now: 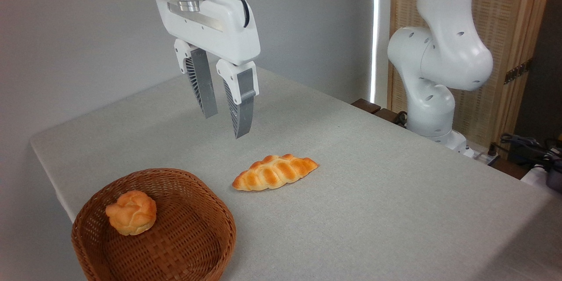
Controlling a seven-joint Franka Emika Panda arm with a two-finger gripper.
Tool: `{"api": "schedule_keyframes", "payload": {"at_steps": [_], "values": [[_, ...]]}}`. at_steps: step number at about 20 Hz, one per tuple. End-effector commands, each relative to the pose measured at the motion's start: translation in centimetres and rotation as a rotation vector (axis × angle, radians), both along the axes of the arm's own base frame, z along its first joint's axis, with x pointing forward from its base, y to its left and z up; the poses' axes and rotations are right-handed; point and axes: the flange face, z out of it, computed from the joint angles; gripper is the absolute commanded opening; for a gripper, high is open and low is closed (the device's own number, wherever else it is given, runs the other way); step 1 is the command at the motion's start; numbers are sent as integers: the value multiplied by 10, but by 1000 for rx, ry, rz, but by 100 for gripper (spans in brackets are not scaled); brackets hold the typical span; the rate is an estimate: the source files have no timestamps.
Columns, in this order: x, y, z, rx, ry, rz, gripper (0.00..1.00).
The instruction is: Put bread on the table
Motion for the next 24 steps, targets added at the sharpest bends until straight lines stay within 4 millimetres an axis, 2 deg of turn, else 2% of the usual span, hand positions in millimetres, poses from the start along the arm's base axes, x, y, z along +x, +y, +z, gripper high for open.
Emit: {"api": "schedule_keyframes", "payload": {"at_steps": [1, 9, 11, 13, 17, 19, 21, 24], "values": [[16, -9, -3, -16, -47, -11, 100], [35, -13, -8, -24, -167, -12, 100], [43, -17, -12, -26, -200, -17, 100], [54, -30, -20, -29, -235, -36, 100], [80, -66, -56, -37, -278, -87, 100], [90, -79, -71, -44, -297, -103, 100], [98, -101, -93, -49, -297, -137, 100], [109, -115, -118, -46, -310, -158, 100]]}}
